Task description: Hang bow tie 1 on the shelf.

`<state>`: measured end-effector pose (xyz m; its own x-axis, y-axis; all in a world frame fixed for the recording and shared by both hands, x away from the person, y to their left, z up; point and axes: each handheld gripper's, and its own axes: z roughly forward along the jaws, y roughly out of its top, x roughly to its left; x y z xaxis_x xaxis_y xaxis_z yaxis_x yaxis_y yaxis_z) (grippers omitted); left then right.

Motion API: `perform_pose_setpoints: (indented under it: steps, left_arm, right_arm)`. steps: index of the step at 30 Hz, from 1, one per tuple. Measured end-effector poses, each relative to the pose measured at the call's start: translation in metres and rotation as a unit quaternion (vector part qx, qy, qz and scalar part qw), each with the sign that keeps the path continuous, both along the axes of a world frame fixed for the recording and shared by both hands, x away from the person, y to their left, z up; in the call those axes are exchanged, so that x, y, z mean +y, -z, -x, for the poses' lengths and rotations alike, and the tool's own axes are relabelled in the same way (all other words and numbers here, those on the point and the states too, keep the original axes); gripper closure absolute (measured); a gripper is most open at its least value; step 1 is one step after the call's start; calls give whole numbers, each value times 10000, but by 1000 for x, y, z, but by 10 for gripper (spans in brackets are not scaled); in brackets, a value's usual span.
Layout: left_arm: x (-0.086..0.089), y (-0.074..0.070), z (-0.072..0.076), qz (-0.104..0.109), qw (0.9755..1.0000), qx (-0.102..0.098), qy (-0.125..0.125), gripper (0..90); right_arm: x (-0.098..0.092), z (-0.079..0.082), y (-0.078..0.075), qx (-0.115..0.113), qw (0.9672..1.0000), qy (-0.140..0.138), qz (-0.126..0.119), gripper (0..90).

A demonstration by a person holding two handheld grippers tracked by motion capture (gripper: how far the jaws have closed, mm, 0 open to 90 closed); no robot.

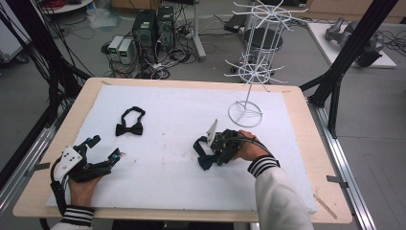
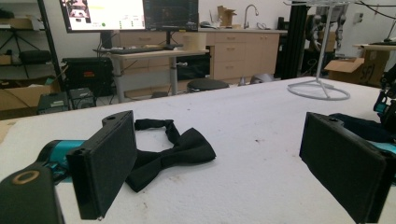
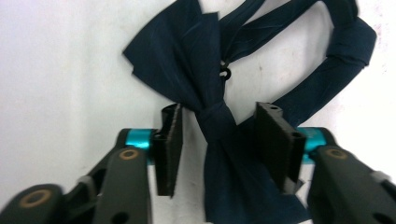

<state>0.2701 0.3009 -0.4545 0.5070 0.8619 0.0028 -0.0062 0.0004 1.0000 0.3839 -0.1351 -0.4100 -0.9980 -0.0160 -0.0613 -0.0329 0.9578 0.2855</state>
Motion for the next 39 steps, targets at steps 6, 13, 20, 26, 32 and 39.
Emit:
perform_pose_setpoints:
  steps: [6,13,20,26,32,39]
  left_arm:
    - [0,0,0,-1,10000,-1,-2,115]
    - [0,0,0,1,10000,-2,-2,115]
    - [0,0,0,6,10000,1,-5,115]
    - [0,0,0,4,10000,-1,-5,115]
    - [0,0,0,2,10000,-1,-6,115]
    - [0,0,0,11,10000,-3,-14,115]
  right_arm:
    - [1,2,0,147,9998,-145,64,725]
    - [2,3,-1,187,9996,-194,29,746]
    - [3,4,-4,186,9996,-194,-88,746]
    - [-1,3,-10,116,9994,-110,-296,746]
    - [-4,2,-17,59,9985,12,-546,745]
    - [-9,0,-24,-92,9960,175,-873,745]
